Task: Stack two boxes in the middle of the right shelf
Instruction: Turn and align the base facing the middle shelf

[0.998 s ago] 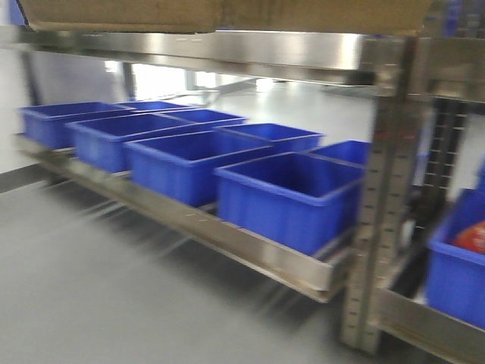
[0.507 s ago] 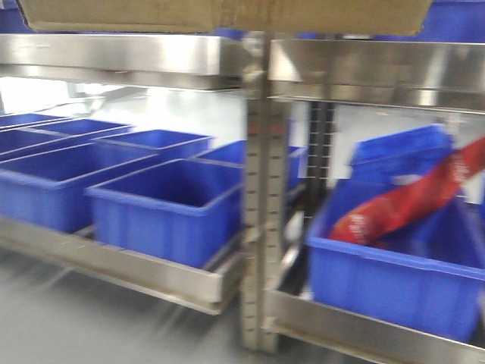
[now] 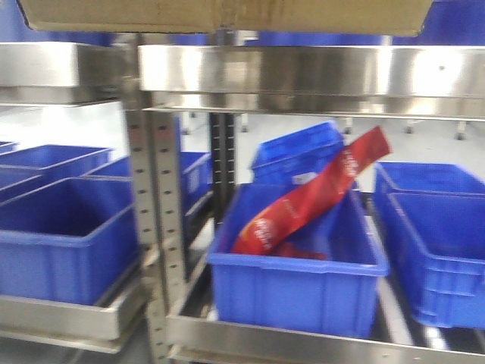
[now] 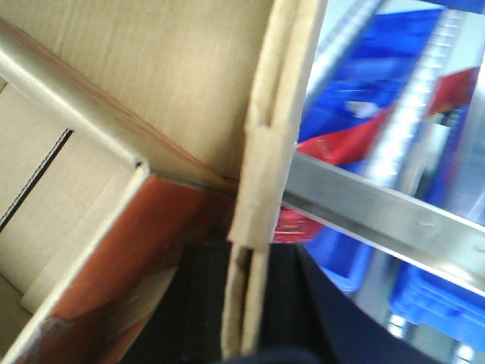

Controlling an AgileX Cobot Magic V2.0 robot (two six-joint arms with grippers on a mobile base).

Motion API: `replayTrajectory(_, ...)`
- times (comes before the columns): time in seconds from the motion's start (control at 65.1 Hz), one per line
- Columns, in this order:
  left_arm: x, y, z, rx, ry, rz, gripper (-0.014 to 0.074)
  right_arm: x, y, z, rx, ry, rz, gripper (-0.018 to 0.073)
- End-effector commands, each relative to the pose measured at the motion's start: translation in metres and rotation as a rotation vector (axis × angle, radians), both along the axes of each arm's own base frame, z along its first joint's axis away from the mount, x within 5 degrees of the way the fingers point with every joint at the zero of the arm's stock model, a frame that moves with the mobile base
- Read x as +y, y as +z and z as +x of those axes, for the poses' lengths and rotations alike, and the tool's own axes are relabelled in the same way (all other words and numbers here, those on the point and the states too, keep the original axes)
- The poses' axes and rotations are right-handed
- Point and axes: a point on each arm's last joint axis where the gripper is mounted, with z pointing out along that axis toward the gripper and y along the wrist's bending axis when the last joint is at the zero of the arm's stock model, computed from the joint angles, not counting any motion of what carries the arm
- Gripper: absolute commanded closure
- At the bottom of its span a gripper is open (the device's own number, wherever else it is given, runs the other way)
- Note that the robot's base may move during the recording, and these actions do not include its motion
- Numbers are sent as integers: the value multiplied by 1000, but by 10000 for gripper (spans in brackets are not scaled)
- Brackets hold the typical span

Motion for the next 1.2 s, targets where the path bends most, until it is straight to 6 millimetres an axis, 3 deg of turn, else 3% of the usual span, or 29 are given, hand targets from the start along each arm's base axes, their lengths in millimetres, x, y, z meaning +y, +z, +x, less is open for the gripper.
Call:
replayTrajectory(0.0,6,11,-5,-67,24,7,708,-7,10,-2,-84,-25,-29,713)
replayTrajectory(1.182,6,11,-5,-67,24,7,708,-7,10,-2,-84,-25,-29,713)
